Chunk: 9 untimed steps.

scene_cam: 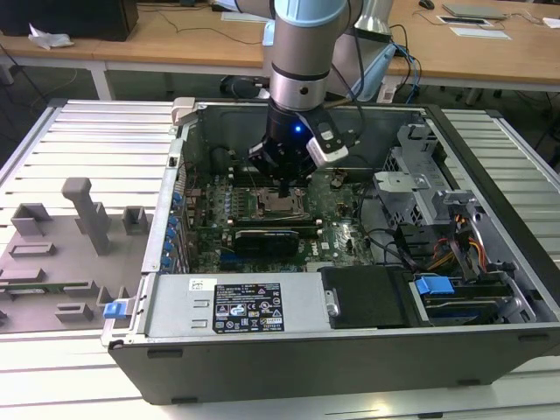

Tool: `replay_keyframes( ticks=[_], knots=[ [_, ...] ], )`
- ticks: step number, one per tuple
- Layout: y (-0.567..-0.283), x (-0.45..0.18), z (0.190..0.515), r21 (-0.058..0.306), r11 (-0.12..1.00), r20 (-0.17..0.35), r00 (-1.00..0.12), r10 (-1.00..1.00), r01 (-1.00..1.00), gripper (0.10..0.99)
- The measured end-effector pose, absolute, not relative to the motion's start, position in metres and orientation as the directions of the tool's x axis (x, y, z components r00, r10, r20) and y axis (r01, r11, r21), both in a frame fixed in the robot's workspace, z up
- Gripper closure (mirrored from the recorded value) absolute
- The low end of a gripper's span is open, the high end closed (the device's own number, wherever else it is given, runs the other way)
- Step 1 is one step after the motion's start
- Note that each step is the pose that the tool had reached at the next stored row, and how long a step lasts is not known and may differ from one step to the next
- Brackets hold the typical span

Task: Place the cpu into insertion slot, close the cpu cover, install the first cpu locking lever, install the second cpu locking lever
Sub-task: 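Close the cpu cover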

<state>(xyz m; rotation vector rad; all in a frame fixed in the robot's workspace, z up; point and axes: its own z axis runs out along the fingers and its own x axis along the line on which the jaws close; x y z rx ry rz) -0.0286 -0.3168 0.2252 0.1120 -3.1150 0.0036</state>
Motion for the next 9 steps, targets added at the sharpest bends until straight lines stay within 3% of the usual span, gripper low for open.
replay_keyframes(
  ticks=[3,9],
  knots=[
    [-0.3168,-0.0286,0.2248,-0.005,0.995,0.018,-0.995,-0.099,-0.099,0.980],
    [-0.3168,-0.0296,0.2240,-0.019,0.993,-0.053,-0.991,-0.119,-0.118,0.980]
  ],
)
